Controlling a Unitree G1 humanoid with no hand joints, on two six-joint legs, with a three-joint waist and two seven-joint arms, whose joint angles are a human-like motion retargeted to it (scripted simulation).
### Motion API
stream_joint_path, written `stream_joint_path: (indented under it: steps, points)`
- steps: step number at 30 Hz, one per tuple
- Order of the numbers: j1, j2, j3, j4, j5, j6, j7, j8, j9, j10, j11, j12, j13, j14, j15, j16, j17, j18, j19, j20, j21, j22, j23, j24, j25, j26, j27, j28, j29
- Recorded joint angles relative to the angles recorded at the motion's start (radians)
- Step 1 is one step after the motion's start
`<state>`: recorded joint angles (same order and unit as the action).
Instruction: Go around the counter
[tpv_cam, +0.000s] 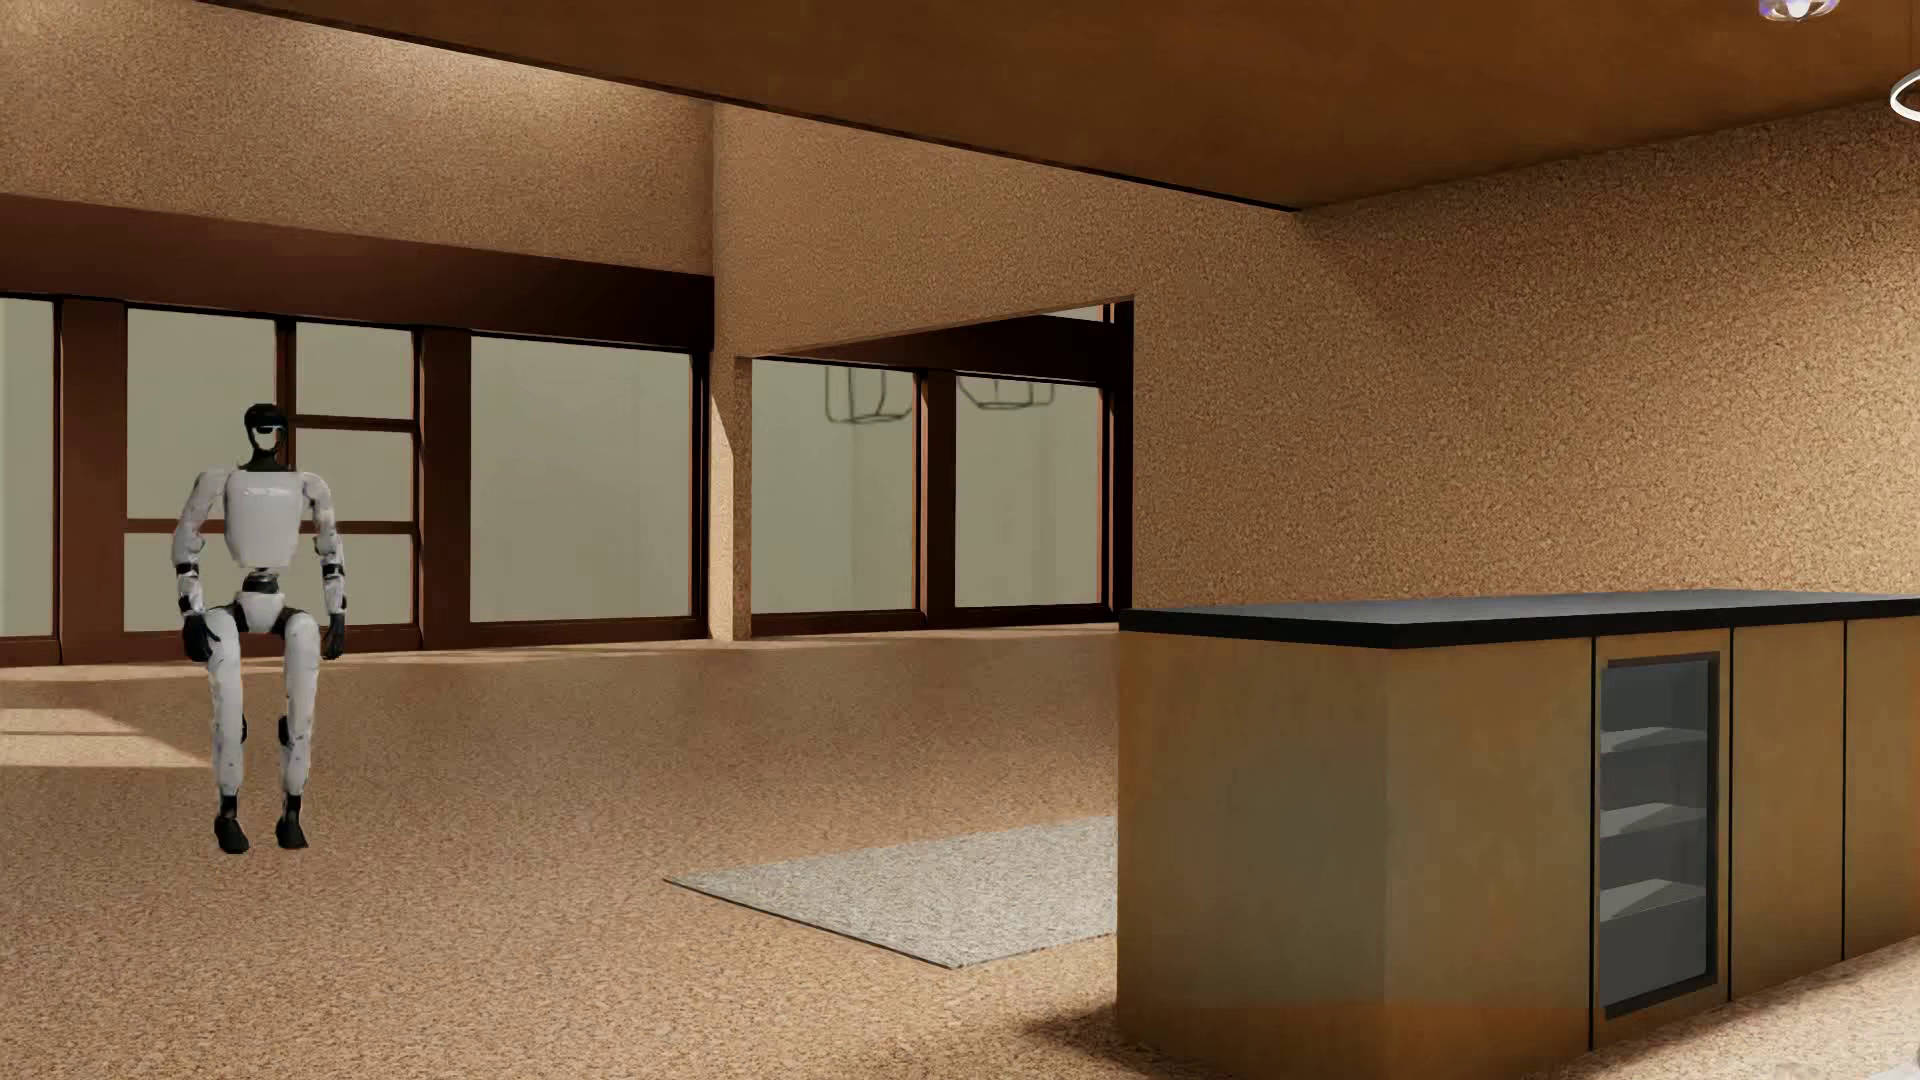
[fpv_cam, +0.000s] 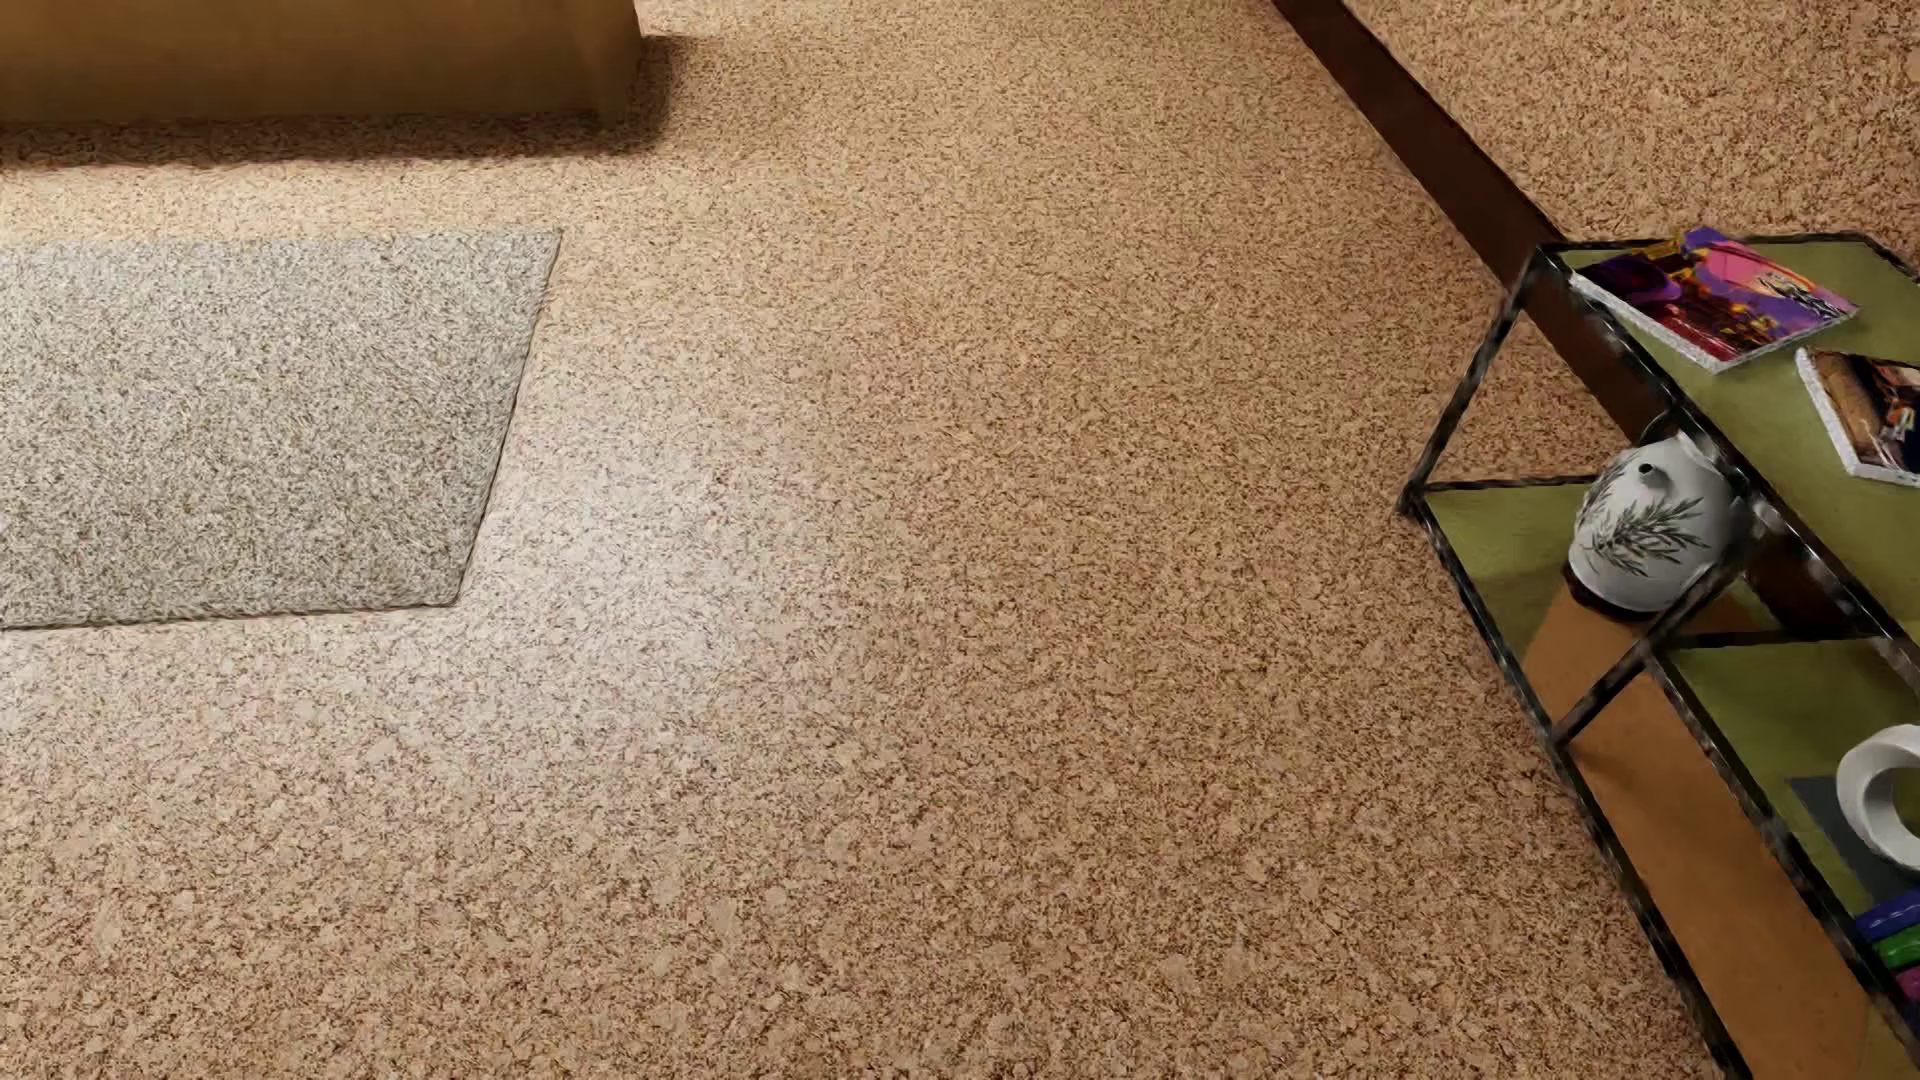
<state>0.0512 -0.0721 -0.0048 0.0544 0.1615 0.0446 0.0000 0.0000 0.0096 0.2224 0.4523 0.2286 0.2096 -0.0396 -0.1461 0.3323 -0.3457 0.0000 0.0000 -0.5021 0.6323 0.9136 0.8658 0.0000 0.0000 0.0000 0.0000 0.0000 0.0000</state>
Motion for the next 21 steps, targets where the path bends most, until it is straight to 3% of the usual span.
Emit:
stream_joint_path:
  steps: [1, 3, 8, 10, 13, 16, 18, 19, 21]
  points:
    - [-0.003, 0.001, -0.002, -0.003, 0.001, -0.004, 0.000, 0.000, 0.002, 0.098, 0.007, 0.004, 0.004, -0.037, 0.010, 0.003, -0.003, 0.000, 0.000, -0.006, 0.004, -0.001, -0.011, 0.000, 0.000, 0.000, 0.000, 0.000, 0.000]
    - [-0.042, -0.003, 0.032, -0.015, 0.010, -0.009, 0.000, 0.000, 0.000, 0.288, 0.026, 0.018, 0.010, -0.242, 0.015, 0.008, -0.007, 0.000, 0.000, 0.002, 0.012, -0.001, -0.033, 0.000, 0.000, 0.000, 0.000, 0.000, 0.000]
    - [-0.351, 0.123, 0.130, 0.015, 0.025, 0.011, 0.000, 0.000, 0.089, 0.759, 0.027, 0.050, -0.021, -0.275, -0.100, 0.004, -0.039, 0.000, 0.000, 0.047, -0.025, -0.044, -0.155, 0.000, 0.000, 0.000, 0.000, 0.000, 0.000]
    - [-0.456, 0.177, 0.211, 0.016, -0.012, -0.019, 0.000, 0.000, 0.085, 0.709, -0.008, 0.078, -0.045, -0.246, -0.174, 0.016, -0.019, 0.000, 0.000, 0.052, -0.057, -0.036, -0.175, 0.000, 0.000, 0.000, 0.000, 0.000, 0.000]
    - [-0.584, 0.302, 0.241, 0.044, -0.027, -0.022, 0.000, 0.000, 0.106, 0.552, -0.050, 0.095, -0.090, -0.116, -0.319, 0.020, -0.040, 0.000, 0.000, 0.027, -0.025, 0.015, -0.219, 0.000, 0.000, 0.000, 0.000, 0.000, 0.000]
    - [-0.659, 0.401, 0.278, 0.064, -0.040, -0.018, 0.000, 0.000, 0.107, 0.436, -0.058, 0.097, -0.130, -0.098, -0.360, 0.016, -0.041, 0.000, 0.000, -0.003, -0.005, 0.063, -0.209, 0.000, 0.000, 0.000, 0.000, 0.000, 0.000]
    - [-0.687, 0.450, 0.311, 0.065, -0.067, -0.025, 0.000, 0.000, 0.097, 0.510, -0.043, 0.109, -0.123, -0.123, -0.305, 0.015, -0.035, 0.000, 0.000, 0.007, -0.017, 0.086, -0.165, 0.000, 0.000, 0.000, 0.000, 0.000, 0.000]
    - [-0.694, 0.449, 0.330, 0.062, -0.081, -0.036, 0.000, 0.000, 0.089, 0.571, -0.005, 0.109, -0.106, -0.131, -0.226, 0.017, -0.027, 0.000, 0.000, 0.012, 0.002, 0.099, -0.143, 0.000, 0.000, 0.000, 0.000, 0.000, 0.000]
    - [-0.652, 0.396, 0.322, 0.023, -0.116, -0.059, 0.000, 0.000, 0.084, 0.670, 0.191, 0.097, -0.071, -0.189, 0.057, 0.017, -0.015, 0.000, 0.000, -0.009, 0.045, 0.129, -0.058, 0.000, 0.000, 0.000, 0.000, 0.000, 0.000]
